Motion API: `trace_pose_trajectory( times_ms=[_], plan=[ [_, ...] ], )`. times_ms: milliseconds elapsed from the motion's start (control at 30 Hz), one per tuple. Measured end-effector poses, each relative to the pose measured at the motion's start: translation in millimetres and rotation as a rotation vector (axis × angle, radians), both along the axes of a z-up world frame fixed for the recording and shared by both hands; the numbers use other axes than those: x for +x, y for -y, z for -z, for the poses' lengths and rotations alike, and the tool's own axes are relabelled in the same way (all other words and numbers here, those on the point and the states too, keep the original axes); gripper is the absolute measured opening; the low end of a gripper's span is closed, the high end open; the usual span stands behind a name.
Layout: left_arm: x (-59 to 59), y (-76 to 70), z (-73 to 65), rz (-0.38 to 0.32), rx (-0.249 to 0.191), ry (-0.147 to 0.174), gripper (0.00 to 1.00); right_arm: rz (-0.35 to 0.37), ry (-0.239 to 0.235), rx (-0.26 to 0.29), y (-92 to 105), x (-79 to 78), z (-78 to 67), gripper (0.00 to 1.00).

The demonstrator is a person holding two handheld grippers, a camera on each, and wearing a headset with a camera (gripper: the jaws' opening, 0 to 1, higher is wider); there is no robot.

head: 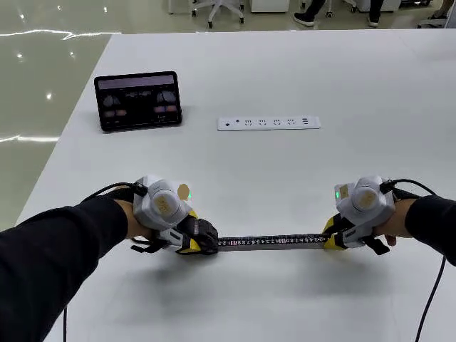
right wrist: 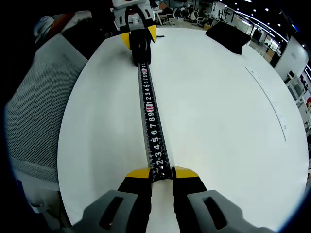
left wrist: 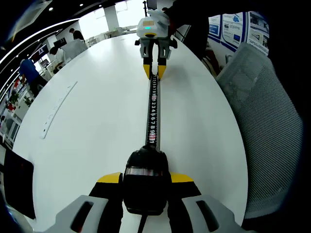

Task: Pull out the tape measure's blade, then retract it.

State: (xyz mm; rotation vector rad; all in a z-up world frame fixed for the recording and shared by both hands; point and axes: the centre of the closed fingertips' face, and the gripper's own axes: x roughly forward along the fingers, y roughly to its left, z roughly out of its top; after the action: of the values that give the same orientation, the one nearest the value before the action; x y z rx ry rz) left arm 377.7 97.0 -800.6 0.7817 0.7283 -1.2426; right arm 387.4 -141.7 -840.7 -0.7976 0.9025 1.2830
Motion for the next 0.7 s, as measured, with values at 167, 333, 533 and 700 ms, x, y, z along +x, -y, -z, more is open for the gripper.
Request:
trace_pose_trajectory(
  times_ms=[167, 333, 533, 700],
  plan=[
    [0.5, 0.5, -0.6, -0.001, -0.002, 0.001, 0.32, -0.001, -0.001, -0.01, 0.0, 0.0, 0.0, 0.12],
    [3.0, -7.4, 0.2, -0.066, 0.018, -0.013, 0.35, 0.025, 0.011, -0.024, 1.4, 1.7, -0.1, 0.13],
    [6.8, -23.1, -5.1, -0.179, -0.03, -0.014, 0.59, 0.067, 0.039, -0.011, 6.3, 2.3, -1.4, 0.2],
    [7.9, -38.9, -10.5, -0.298, -0.096, -0.027, 0.76, 0.121, 0.048, 0.017, 14.7, 0.6, -6.3, 0.29]
  ],
)
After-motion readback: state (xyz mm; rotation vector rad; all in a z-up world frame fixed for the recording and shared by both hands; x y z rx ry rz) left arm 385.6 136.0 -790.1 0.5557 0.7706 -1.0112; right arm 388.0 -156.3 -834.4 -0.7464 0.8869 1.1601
